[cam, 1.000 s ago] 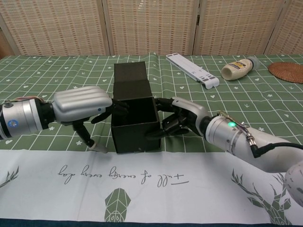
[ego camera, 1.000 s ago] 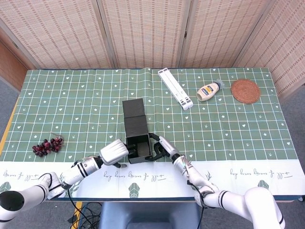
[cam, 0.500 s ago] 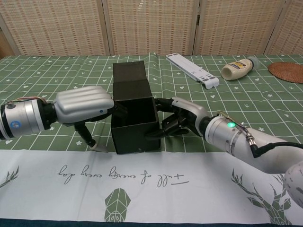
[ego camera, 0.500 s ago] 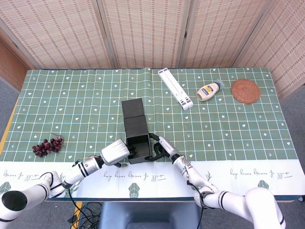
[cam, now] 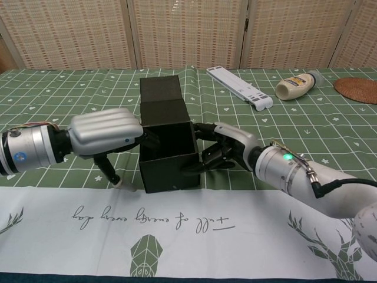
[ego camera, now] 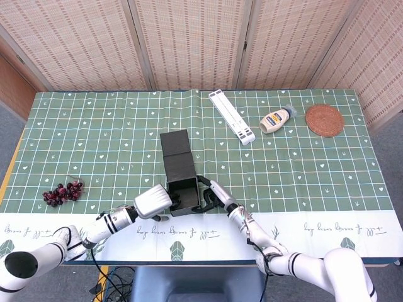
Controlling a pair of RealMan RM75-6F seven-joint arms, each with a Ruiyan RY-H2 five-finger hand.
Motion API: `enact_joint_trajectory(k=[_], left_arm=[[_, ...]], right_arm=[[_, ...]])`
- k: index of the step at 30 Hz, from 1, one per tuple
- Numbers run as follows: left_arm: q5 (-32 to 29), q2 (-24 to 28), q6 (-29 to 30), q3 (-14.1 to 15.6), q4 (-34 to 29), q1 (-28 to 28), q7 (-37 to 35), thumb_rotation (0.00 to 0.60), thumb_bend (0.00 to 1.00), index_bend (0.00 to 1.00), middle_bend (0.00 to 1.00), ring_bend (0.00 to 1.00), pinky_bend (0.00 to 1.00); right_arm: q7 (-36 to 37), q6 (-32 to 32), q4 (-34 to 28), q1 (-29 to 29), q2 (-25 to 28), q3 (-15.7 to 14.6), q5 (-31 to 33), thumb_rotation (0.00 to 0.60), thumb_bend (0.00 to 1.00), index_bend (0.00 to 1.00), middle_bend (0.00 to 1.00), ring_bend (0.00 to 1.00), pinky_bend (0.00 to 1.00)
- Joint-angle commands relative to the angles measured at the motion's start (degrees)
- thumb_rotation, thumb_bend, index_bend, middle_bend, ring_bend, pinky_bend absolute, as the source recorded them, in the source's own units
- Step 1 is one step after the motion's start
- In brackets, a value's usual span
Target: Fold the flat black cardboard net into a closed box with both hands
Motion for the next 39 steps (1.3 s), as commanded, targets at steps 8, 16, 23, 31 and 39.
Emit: enact_joint_trajectory(k=[8, 16, 23, 31, 39], left_arm=[[-0.02, -0.07, 0.21, 0.13, 0.08, -0.04, 0.11, 0.600, 0.12, 0.61, 0.49, 0.65, 0.85], [-0.09, -0.34, 0.40, 0.24, 0.46, 0.03, -0.18, 0.600, 0.12, 0.62, 0.51, 0.74, 0.85], [-0.13, -0.37, 0.49, 0.40, 0.71, 0.11, -0.34, 0.600, 0.12, 0.61, 0.51, 0.70, 0.85], [-0.58, 0.08, 1.00, 0.28, -0.02, 0.76, 0.31, 0.600, 0.12, 0.48, 0.41, 0.68, 0.85], [-0.98, 0.65, 2.45, -0.13, -0.60, 1.63, 0.75, 0.600, 0.12, 0.40, 0.33, 0.63, 0.84]], right_arm=[[-0.14, 0.04, -0.14, -0.12, 0.04, 0.07, -0.10, 0.600, 0.12, 0.17, 0.31, 0.78, 1.00], [-0.21, -0.12, 0.00, -0.09, -0.09, 0.13, -0.11, 0.600, 0.12, 0.17, 0.31, 0.78, 1.00], [-0.46, -0.09, 0.09, -0.12, -0.21, 0.18, -0.11, 0.600, 0.12, 0.17, 0.31, 0.78, 1.00], [-0.67, 0.23, -0.14, -0.27, -0.23, 0.28, -0.13, 0.600, 0.12, 0.17, 0.30, 0.78, 1.00], [-1.05, 0.38, -0.21, -0.39, -0.29, 0.37, -0.01, 0.600, 0.12, 0.17, 0.30, 0.78, 1.00]])
